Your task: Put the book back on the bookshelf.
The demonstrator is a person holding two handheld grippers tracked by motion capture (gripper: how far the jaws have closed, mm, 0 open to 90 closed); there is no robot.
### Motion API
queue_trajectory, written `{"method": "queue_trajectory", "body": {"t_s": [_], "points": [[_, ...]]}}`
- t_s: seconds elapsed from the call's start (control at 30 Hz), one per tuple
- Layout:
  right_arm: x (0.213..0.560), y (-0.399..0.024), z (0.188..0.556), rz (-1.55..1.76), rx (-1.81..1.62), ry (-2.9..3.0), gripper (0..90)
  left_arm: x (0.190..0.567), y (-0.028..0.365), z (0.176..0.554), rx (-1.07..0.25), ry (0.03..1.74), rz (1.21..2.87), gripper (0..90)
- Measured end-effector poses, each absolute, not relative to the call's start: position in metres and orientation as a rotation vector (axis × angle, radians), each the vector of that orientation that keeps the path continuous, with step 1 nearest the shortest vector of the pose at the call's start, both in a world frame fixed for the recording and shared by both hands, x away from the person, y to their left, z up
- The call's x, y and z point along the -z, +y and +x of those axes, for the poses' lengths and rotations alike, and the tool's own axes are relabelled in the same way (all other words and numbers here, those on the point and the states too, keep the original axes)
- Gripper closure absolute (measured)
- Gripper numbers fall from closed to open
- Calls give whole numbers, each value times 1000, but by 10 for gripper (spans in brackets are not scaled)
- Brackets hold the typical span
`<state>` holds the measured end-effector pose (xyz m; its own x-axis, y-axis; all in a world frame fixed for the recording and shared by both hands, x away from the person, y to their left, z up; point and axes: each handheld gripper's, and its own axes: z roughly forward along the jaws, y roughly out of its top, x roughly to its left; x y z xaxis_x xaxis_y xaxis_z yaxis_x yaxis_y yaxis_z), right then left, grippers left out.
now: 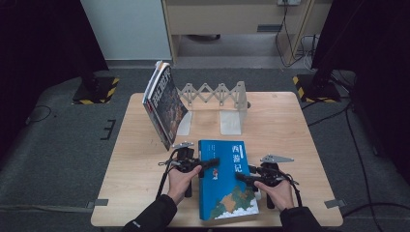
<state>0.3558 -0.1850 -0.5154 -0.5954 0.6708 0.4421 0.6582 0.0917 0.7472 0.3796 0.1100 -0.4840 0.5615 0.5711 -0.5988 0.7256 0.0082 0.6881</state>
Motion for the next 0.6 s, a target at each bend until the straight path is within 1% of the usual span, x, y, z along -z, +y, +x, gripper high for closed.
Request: {"method": "queue_trajectory", "body": {"t_s": [0.17,0.27,0.37,0.6], "points": [[518,-185,360,1409,-1646,2312,193,479,109,377,169,1044,1677,578],[520,-185,363,1410,-1664,2322,159,479,111,376,177,1040,1676,578],[522,-183,364,1417,-1689,2336,159,479,111,376,179,1031,1675,579],[521,-183,363,1454,-1692,2327,201,481,109,376,163,1041,1674,574]]}}
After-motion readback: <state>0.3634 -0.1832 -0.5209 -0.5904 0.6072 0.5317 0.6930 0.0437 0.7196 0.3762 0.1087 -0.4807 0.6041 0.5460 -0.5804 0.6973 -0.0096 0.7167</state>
